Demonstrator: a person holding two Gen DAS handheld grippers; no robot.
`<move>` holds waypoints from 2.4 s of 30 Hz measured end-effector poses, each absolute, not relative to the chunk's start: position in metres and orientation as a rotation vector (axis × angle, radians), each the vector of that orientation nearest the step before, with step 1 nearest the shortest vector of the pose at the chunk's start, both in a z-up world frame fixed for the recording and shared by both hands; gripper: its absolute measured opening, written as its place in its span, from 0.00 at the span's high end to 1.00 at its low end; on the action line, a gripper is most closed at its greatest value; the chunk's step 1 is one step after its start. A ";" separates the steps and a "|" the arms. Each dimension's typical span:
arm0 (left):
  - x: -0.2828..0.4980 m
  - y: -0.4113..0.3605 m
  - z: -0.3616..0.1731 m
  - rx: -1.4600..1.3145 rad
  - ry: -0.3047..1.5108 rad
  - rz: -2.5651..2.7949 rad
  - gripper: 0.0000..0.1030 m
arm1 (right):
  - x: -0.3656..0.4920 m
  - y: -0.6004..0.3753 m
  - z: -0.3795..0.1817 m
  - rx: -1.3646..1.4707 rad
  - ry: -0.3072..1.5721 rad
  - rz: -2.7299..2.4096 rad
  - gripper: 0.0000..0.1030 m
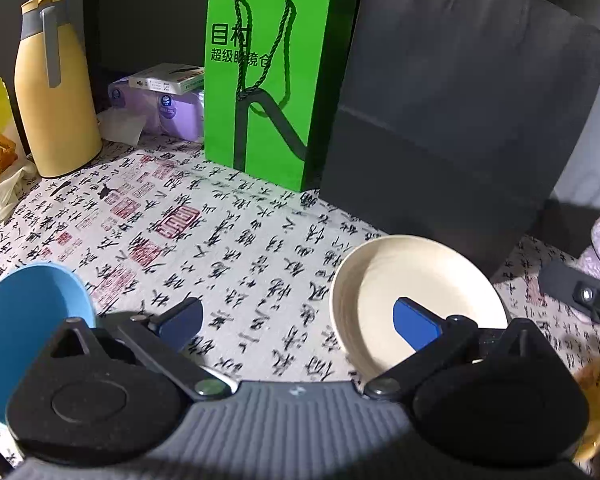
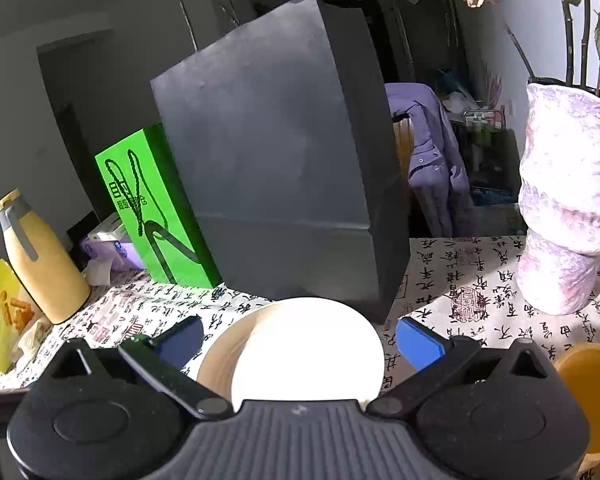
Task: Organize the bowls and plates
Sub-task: 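Position both grippers side by side on that cream plate's rim, then close both grippers on the cream plate's rim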
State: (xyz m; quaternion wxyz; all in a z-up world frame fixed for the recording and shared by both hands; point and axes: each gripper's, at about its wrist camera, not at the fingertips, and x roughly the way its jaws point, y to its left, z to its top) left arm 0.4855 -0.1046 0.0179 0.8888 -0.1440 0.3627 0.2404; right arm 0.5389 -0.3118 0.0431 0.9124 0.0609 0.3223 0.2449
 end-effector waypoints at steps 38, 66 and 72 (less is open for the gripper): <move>0.580 -0.119 -0.049 -0.128 0.855 0.631 0.24 | 0.596 -0.311 -0.050 0.078 0.891 0.373 0.48; 0.584 -0.118 -0.062 -0.075 0.903 0.553 0.70 | 0.598 -0.310 -0.061 0.064 0.932 0.383 0.80; 0.584 -0.127 -0.063 -0.044 0.908 0.520 0.84 | 0.598 -0.309 -0.061 0.072 0.938 0.394 0.83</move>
